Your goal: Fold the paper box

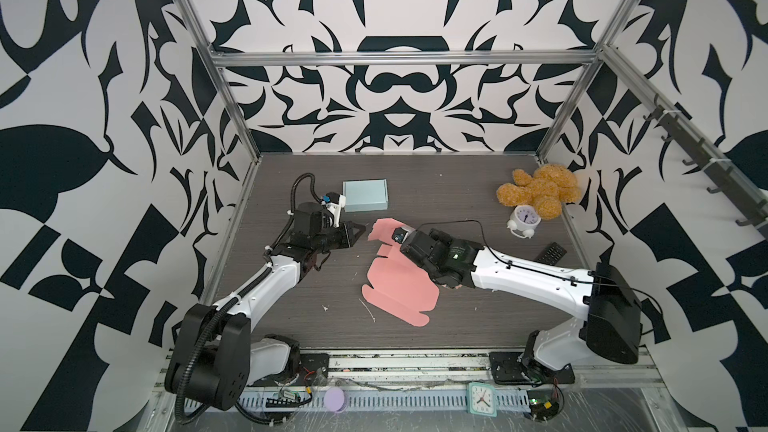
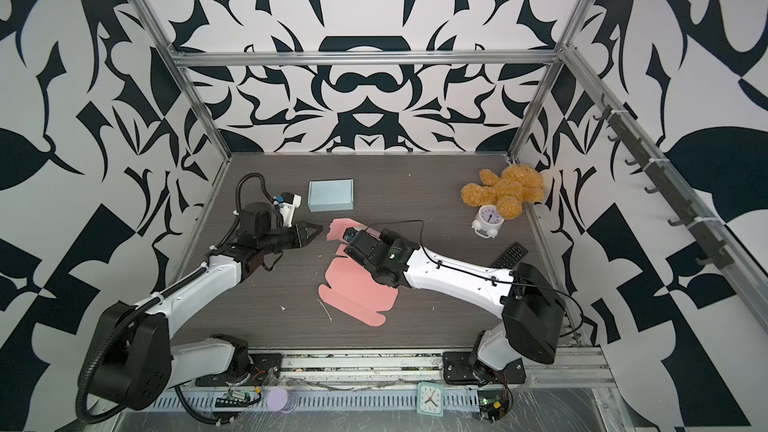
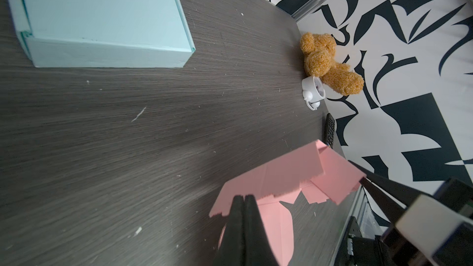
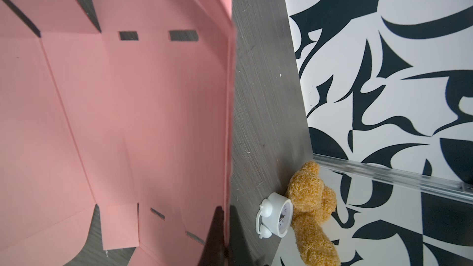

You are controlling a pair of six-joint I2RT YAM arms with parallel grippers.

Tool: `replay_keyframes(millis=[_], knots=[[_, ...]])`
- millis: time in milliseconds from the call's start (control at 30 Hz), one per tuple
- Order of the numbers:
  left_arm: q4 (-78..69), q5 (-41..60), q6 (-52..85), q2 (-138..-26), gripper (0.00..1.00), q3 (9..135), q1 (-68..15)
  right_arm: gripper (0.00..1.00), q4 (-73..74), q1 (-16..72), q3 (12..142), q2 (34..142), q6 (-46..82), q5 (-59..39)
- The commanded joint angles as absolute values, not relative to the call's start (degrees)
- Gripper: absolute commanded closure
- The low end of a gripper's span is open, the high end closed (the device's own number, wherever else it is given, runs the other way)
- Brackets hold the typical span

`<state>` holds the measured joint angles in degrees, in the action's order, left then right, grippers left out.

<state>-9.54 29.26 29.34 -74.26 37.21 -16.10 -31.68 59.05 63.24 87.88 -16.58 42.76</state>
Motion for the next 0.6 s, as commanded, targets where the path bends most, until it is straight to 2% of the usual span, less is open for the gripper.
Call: replay_keyframes(millis=[0,133,567], knots=[[-14.9,30.0,30.6,-77.8,1.0,35.5,-15.0,1.0,-29.2,60.2,63.2,89.8,-19.2,47.2],[-17.4,31.2,29.7,-81.6,1.0,35.9,-13.2,1.0,-28.7,61.3,63.6,92.9,-21.1,49.7],[-18.0,36.1,27.6,-91.6,0.99,39.6,-13.8,1.0,-17.0,61.7,59.0,94.4,-29.1,49.3]])
